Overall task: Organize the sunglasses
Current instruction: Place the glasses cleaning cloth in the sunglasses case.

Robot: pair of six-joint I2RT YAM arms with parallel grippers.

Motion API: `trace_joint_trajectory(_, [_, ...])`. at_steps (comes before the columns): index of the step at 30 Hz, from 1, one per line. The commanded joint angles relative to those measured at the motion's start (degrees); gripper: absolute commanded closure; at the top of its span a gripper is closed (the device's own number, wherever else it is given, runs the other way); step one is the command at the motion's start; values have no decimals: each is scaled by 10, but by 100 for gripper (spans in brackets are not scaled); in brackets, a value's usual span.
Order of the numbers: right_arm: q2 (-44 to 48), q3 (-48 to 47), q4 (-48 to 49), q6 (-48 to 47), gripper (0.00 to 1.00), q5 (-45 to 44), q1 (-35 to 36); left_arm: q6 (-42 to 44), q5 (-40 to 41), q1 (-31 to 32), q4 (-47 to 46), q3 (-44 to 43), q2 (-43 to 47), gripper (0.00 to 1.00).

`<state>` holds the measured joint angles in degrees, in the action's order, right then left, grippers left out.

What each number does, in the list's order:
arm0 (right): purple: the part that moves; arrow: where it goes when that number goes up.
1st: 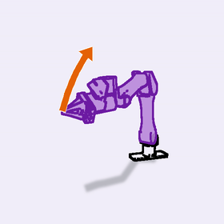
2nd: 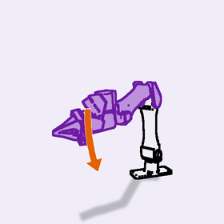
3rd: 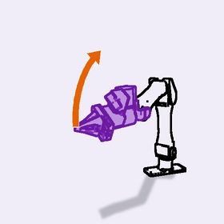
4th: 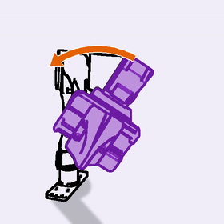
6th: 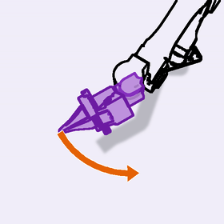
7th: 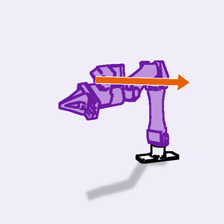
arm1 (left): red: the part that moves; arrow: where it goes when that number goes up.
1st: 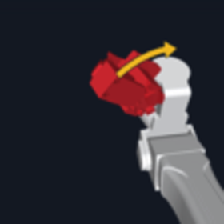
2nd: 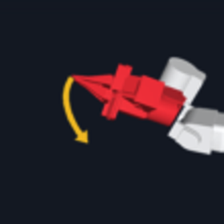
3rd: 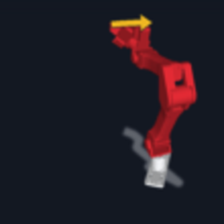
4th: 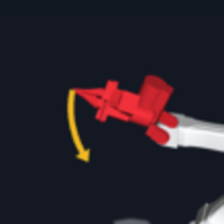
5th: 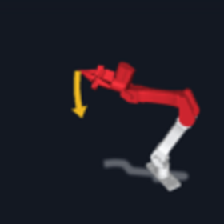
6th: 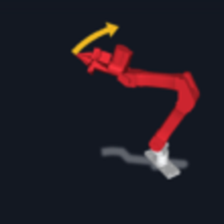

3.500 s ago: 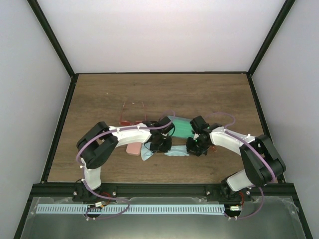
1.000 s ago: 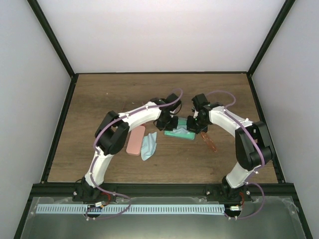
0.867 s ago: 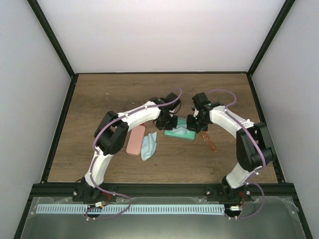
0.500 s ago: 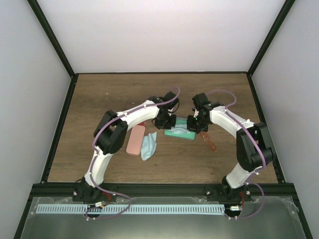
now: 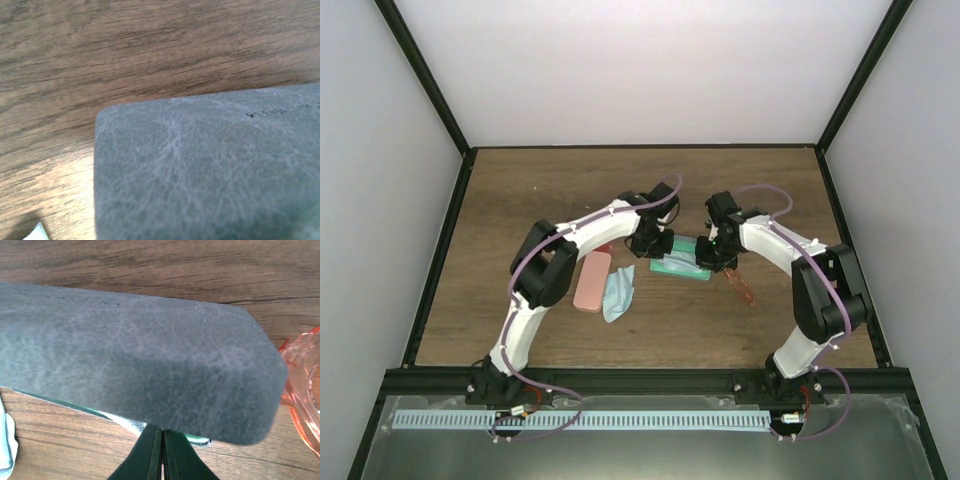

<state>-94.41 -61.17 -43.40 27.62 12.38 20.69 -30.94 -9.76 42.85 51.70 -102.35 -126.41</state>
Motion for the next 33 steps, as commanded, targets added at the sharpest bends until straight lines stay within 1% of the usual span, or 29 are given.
trace_joint_trajectory(1, [-12, 6, 6, -7, 99, 1, -5, 12, -14, -3, 5, -20, -19, 96])
trace_joint_trajectory(6, [-28, 10, 11, -10, 99, -3, -5, 7, -29, -3, 0, -16, -32, 96])
trace_joint_trajectory(15, [-43, 12, 19, -11, 99, -12, -5, 11, -21, -3, 0, -3, -42, 96])
trace_joint_trajectory(17, [-46, 8, 19, -10, 99, -14, -5, 11, -21, -3, -1, -4, -43, 94])
trace_joint_trajectory(18, [-47, 6, 18, -10, 97, -15, -5, 11, -21, -3, -2, -4, -44, 91])
trace_joint_trajectory(21, [-47, 4, 16, -9, 81, -17, -5, 9, -17, -3, -1, -4, -46, 89])
trace_joint_trajectory(23, [-44, 2, 16, -8, 74, -18, -4, 9, -15, -4, -1, -5, -45, 86])
trace_joint_trajectory(25, [-38, -2, 14, -6, 71, -18, -5, 9, -12, -5, 1, -5, -42, 83])
trace_joint_trajectory(28, [-29, -10, 10, -5, 69, -21, -5, 8, -11, -5, 1, -4, -35, 78])
trace_joint_trajectory(30, [-22, -18, 7, -4, 69, -25, -5, 8, -13, -6, -1, -6, -29, 73])
trace_joint_trajectory(33, [-16, -31, 2, -2, 65, -29, -4, 10, -1, -6, -3, -8, -17, 64])
